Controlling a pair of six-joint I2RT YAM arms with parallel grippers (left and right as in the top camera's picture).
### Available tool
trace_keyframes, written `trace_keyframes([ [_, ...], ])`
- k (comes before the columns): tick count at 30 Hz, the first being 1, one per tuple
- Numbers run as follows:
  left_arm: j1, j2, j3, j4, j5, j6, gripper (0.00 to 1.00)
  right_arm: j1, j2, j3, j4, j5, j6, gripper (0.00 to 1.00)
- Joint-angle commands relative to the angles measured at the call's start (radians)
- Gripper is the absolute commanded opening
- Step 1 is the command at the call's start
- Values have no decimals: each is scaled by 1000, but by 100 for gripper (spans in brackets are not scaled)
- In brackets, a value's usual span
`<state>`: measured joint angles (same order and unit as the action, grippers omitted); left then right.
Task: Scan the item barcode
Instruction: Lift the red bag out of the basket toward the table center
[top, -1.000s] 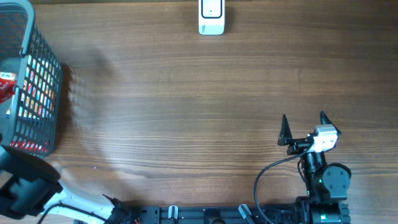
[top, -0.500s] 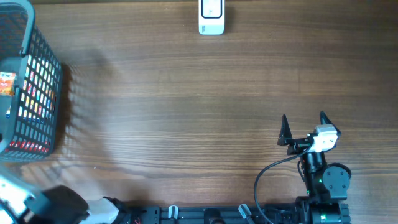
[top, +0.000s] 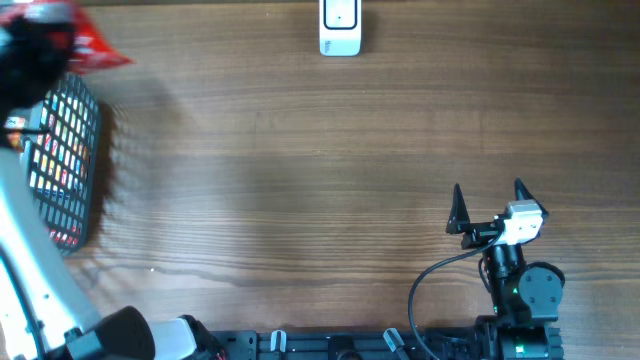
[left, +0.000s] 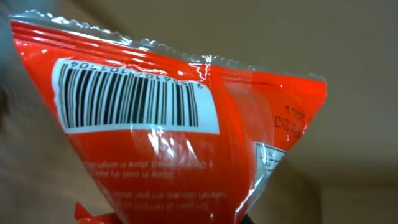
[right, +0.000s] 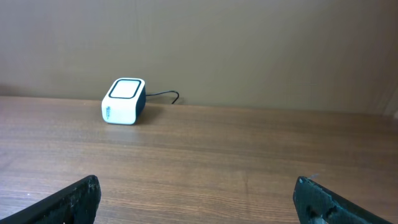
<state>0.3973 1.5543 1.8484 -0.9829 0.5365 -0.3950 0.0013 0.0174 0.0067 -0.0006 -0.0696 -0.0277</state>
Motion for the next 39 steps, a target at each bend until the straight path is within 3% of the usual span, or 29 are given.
trace_keyframes([
  [1, -144, 100, 1, -53, -186, 25, 4, 4, -7, -2, 2, 14, 8, 100],
  [11, -355, 381, 1, -164, -399, 24, 4, 4, -7, -2, 2, 14, 8, 100],
  [19, -425, 580, 1, -194, -407, 24, 4, 4, -7, -2, 2, 14, 8, 100],
  [26, -447, 654, 1, -97, -408, 24, 4, 4, -7, -2, 2, 14, 8, 100],
  [27, -447, 654, 1, -89, -408, 24, 8, 4, -7, -2, 2, 14, 8, 100],
  [28, -447, 654, 1, -79, -408, 24, 20, 4, -7, -2, 2, 14, 8, 100],
  [29, -446, 654, 1, -74, -408, 24, 26, 4, -7, -2, 2, 14, 8, 100],
  [33, -445, 654, 1, -68, -447, 24, 27, 4, -7, -2, 2, 14, 8, 100],
  [35, -445, 654, 1, -64, -471, 24, 35, 4, -7, -2, 2, 14, 8, 100],
  [36, -445, 654, 1, -64, -476, 25, 44, 4, -7, -2, 2, 14, 8, 100],
  [39, -444, 654, 2, -64, -479, 25, 52, 4, -7, -2, 2, 14, 8, 100],
])
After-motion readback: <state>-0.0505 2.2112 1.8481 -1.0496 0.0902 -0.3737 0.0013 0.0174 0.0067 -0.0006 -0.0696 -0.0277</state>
